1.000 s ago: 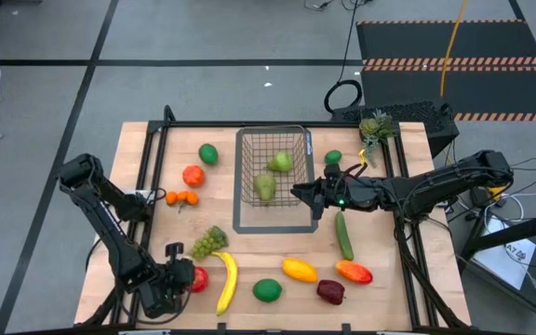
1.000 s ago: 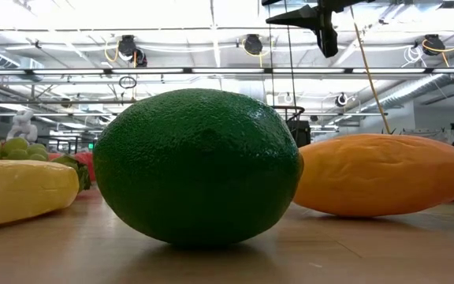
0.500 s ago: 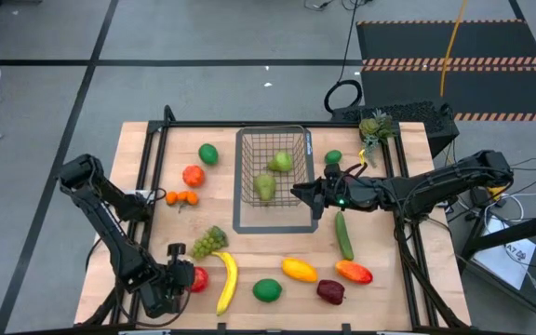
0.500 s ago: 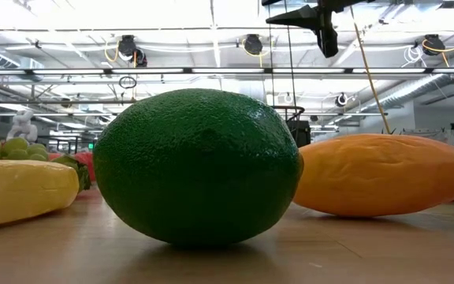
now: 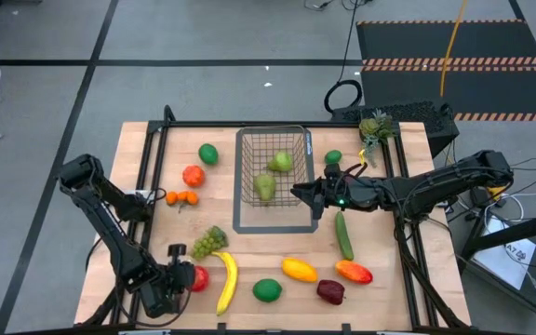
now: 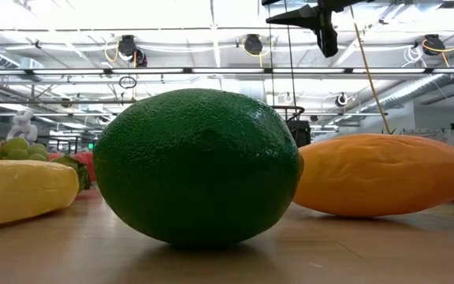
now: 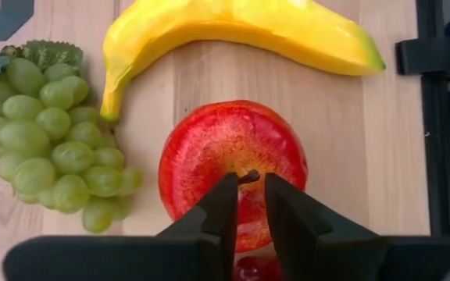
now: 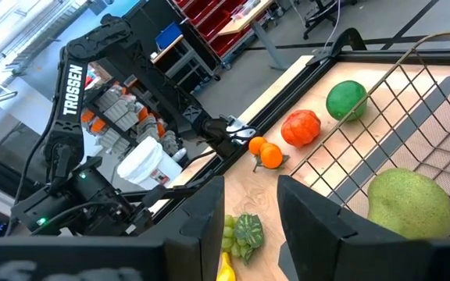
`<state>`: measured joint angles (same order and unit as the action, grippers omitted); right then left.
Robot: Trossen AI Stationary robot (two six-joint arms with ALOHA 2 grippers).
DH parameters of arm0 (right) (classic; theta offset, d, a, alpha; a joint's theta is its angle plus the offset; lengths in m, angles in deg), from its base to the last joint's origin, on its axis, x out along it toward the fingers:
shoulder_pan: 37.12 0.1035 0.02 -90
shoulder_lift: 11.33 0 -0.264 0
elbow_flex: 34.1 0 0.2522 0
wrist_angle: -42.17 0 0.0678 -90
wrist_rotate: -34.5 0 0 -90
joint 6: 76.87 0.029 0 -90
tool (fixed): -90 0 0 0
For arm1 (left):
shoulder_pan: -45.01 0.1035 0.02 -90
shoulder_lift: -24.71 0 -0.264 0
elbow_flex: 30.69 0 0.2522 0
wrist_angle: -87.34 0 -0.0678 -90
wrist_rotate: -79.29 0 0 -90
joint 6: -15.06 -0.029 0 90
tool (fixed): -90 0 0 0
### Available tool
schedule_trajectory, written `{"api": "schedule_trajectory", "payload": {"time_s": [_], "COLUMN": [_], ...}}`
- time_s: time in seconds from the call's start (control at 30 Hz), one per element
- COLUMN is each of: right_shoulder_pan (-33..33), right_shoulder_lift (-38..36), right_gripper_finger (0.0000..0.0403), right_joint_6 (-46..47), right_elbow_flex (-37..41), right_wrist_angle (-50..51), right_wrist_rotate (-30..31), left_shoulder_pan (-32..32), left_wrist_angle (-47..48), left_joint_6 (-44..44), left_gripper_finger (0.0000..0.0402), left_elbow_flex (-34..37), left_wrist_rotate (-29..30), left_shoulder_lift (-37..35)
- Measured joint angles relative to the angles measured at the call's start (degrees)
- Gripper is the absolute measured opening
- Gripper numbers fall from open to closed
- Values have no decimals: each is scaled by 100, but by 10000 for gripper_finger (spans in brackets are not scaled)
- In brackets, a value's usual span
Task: Build produce basket
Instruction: Put the red apple into the gold wire basket
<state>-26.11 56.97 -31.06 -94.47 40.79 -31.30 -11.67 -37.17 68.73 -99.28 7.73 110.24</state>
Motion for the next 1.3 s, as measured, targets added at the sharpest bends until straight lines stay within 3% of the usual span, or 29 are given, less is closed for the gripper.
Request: {"api": "schedule_trajectory", "payload": {"time_s": [0.13, 0.4, 0.53, 1.3], "right_shoulder_pan": [0, 0, 0, 0], "right_shoulder_lift": [0, 0, 0, 0], "right_gripper_finger": [116, 116, 116, 116], "right_joint_6": [0, 0, 2, 0], "right_elbow_flex": [0, 0, 0, 0], "right_wrist_angle": [-2, 0, 0, 0], "right_wrist_rotate": [0, 0, 0, 0], "left_shoulder_pan": [0, 0, 9, 105], "left_wrist_angle": [-34, -43, -98, 106], "left_joint_6": [99, 80, 44, 37], "left_gripper_finger": [63, 120, 124, 8], "left_elbow_flex": [0, 0, 0, 0], "left_wrist_rotate": [-12, 31, 133, 164], "left_shoulder_lift": [0, 0, 0, -11]}}
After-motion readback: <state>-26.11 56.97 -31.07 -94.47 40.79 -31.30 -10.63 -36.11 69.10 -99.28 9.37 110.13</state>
